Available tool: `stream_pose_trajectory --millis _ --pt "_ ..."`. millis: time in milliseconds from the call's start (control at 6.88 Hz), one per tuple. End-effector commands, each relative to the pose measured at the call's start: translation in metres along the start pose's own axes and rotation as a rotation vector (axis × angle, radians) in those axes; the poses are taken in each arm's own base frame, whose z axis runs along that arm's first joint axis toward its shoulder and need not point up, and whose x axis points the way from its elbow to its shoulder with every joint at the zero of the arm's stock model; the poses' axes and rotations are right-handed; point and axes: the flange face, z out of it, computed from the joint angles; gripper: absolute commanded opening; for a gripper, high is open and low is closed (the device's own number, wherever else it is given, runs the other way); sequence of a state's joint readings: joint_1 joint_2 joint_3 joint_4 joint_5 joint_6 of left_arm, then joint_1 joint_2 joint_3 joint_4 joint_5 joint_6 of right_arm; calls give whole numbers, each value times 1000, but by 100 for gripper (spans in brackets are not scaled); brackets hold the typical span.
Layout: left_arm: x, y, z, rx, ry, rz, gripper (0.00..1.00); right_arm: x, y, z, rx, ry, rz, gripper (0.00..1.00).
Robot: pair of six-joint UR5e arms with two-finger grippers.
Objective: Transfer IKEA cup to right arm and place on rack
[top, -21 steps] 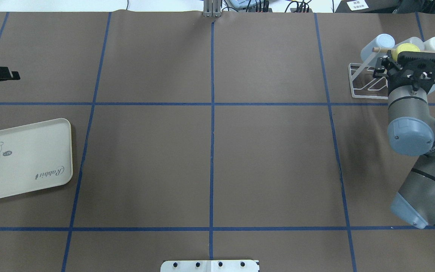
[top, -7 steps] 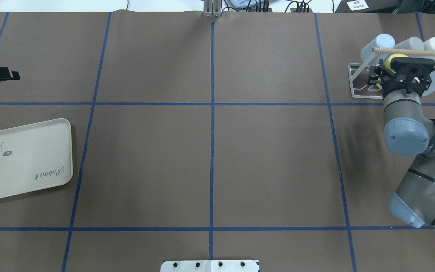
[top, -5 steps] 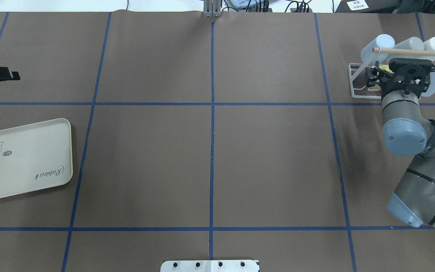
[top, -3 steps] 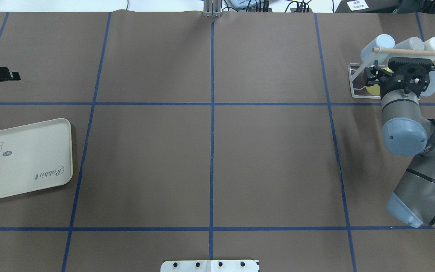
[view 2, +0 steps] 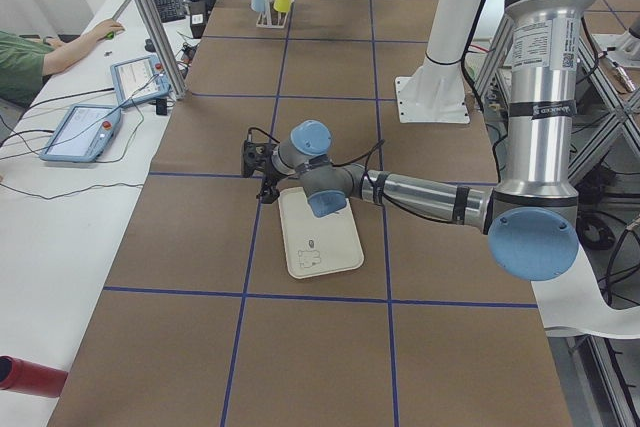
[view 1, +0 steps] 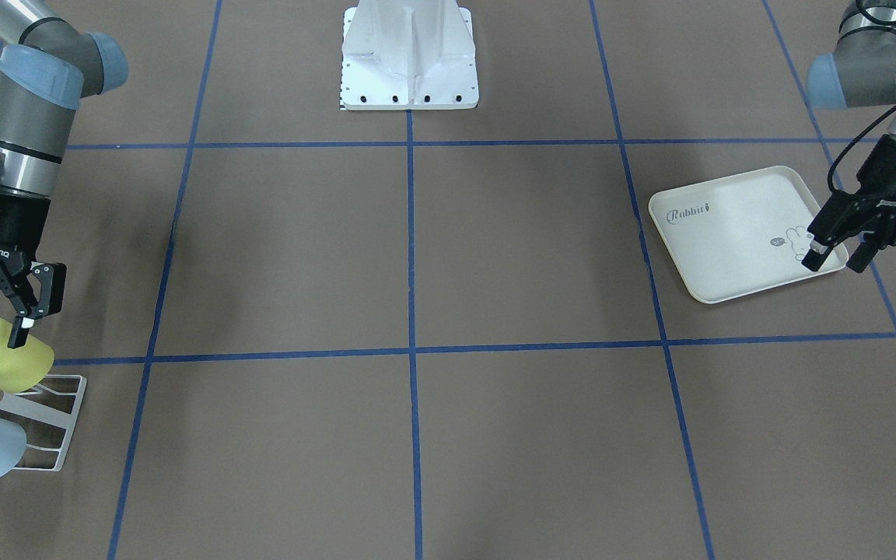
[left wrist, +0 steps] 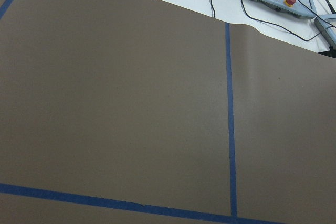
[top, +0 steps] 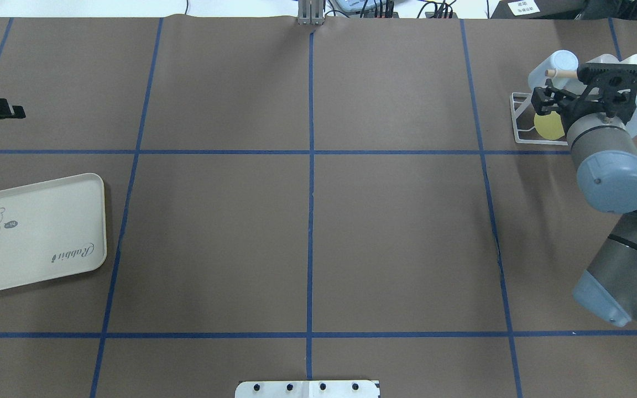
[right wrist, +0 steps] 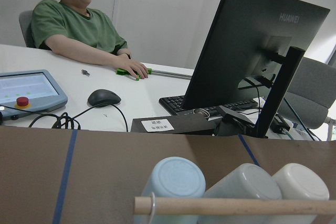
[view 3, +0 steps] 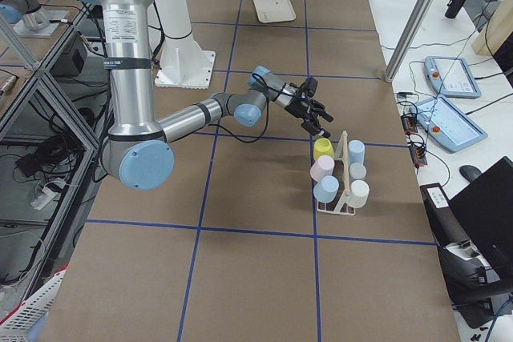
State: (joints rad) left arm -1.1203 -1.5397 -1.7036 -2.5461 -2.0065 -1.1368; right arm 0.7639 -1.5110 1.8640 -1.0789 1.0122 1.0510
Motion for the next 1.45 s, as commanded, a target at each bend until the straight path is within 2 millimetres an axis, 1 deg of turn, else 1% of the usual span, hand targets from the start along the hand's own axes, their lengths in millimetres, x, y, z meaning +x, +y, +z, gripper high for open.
stream_pose_trajectory --millis 0,291,436,581,727,872,1017,1163,1308 --pt "-29 -25 -12 -13 -111 145 100 50 -62 -6 -195 -25 -127 100" --pt "-70 -37 -14 -132 -263 354 100 112 -77 15 -452 -183 -200 100" --pt "-94 -41 -16 -221 -332 441 100 150 -89 19 -585 -252 -246 100" --pt "-109 -41 -17 -303 -362 482 100 189 -104 17 -700 -337 -263 100" --pt "-120 -42 -26 -383 -313 472 100 219 -112 12 -785 -422 -241 100" --pt "-135 -49 -43 -432 -255 465 100 241 -112 15 -840 -490 -217 100" --pt "-151 -54 -56 -470 -248 500 100 254 -106 19 -874 -531 -247 100" --pt "-179 -60 -75 -488 -257 530 100 263 -96 24 -904 -552 -299 100" --pt "-199 -65 -85 -478 -263 484 100 271 -95 25 -909 -533 -298 100"
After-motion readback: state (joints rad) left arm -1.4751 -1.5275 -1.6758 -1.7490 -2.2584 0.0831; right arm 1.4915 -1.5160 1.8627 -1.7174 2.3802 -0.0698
